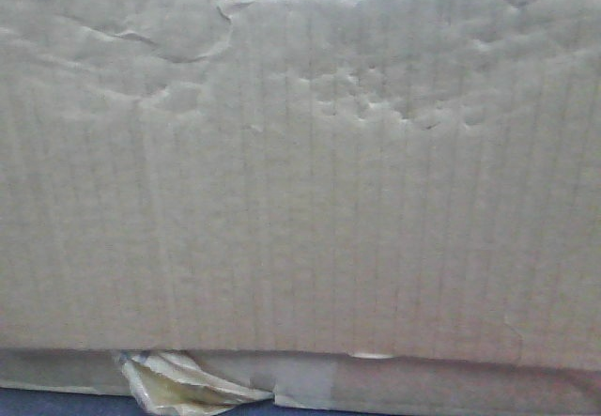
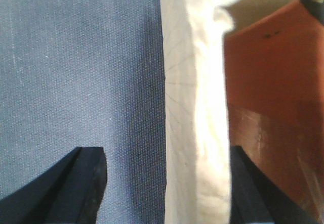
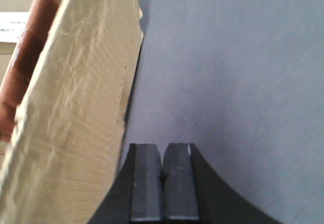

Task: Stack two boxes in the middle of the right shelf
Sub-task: 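Lift the stacked boxes off the grey table with both grippers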

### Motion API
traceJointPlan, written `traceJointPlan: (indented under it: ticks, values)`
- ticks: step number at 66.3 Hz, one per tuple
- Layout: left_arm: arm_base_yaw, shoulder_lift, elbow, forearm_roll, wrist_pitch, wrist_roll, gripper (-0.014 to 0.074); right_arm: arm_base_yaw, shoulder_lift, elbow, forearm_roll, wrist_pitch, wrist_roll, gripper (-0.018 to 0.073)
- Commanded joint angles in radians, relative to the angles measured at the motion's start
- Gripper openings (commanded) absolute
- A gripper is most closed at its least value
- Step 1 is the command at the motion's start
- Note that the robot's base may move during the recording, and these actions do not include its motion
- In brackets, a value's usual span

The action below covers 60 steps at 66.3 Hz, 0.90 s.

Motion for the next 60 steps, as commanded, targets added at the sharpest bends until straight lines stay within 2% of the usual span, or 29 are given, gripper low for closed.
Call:
traceJointPlan:
  ticks: [1,9,17,22,33,41,46,57,60]
  values:
    - [-0.005,-0.003,-0.006,-0.009,-0.002,0.001,0.0347,0.000,0.084,-0.070,0.004,0.047,0.083,-0.0156]
    - [-0.005,-0.003,-0.006,-0.015,-0.002,0.001,0.0347,0.018,0.179,-0.157,-0.023,0.078,0.123,-0.0133]
    - [-0.005,-0.003,-0.006,-0.022,-0.002,0.001,0.0347,0.109,0.253,-0.254,-0.184,0.136,0.258,-0.0133]
    - [-0.005,-0.003,-0.006,-0.022,-0.002,0.001,0.0347,0.204,0.296,-0.323,-0.280,0.185,0.359,-0.0133]
    - [-0.005,-0.003,-0.006,-0.022,-0.002,0.001,0.0347,0.353,0.378,-0.426,-0.324,0.199,0.445,-0.0133]
    - [-0.005,-0.003,-0.006,-0.022,-0.002,0.001,0.0347,0.407,0.452,-0.491,-0.345,0.199,0.482,-0.0124]
    - [-0.005,-0.003,-0.006,-0.022,-0.002,0.001,0.0347,0.431,0.490,-0.522,-0.345,0.199,0.483,-0.0061]
    - [-0.005,-0.003,-0.006,-0.022,-0.002,0.001,0.0347,0.457,0.548,-0.541,-0.345,0.199,0.483,0.0228]
    - [-0.005,-0.003,-0.006,-0.022,-0.002,0.001,0.0347,0.457,0.561,-0.539,-0.345,0.199,0.483,0.0267]
